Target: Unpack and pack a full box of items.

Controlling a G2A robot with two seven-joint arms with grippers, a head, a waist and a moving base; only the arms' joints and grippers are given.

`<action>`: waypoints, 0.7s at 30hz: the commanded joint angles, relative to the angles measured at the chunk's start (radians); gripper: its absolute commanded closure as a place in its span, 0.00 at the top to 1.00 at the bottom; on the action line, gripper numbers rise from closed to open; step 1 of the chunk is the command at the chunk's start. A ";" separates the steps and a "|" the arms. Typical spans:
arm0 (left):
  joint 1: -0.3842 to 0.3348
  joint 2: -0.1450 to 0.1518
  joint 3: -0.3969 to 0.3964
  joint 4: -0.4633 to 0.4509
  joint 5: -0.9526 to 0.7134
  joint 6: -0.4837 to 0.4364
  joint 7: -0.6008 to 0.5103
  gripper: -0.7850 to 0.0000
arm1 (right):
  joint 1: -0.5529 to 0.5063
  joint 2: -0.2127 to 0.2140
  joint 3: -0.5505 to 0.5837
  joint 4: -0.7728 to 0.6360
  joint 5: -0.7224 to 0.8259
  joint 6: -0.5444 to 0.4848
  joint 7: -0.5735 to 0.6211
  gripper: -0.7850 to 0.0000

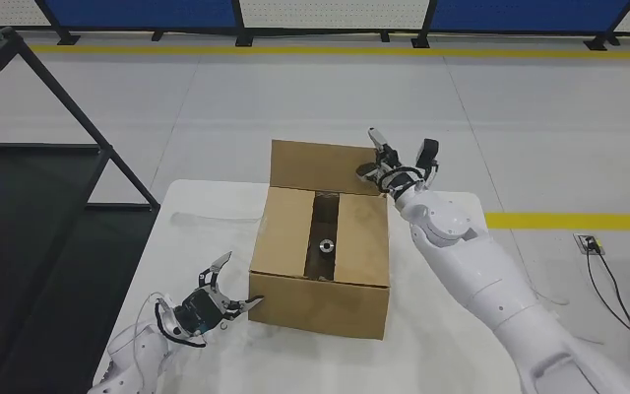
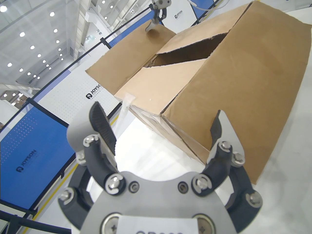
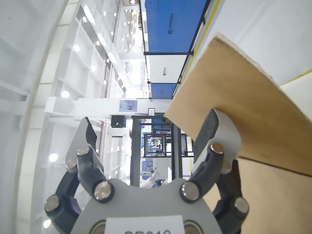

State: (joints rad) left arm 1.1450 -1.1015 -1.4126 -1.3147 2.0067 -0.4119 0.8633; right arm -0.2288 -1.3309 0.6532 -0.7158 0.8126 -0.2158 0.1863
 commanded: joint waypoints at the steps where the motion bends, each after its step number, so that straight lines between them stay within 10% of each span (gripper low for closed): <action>1: 0.000 0.000 0.000 0.000 0.000 0.000 0.000 1.00 | 0.022 -0.024 -0.020 0.046 -0.022 0.013 -0.018 1.00; 21: 0.000 0.000 0.000 0.000 0.000 0.000 0.000 1.00 | 0.133 -0.197 -0.081 0.347 -0.135 0.110 0.031 1.00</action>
State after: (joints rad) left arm 1.1450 -1.1015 -1.4126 -1.3147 2.0067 -0.4119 0.8633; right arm -0.0988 -1.5221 0.5719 -0.3807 0.6841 -0.1068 0.2209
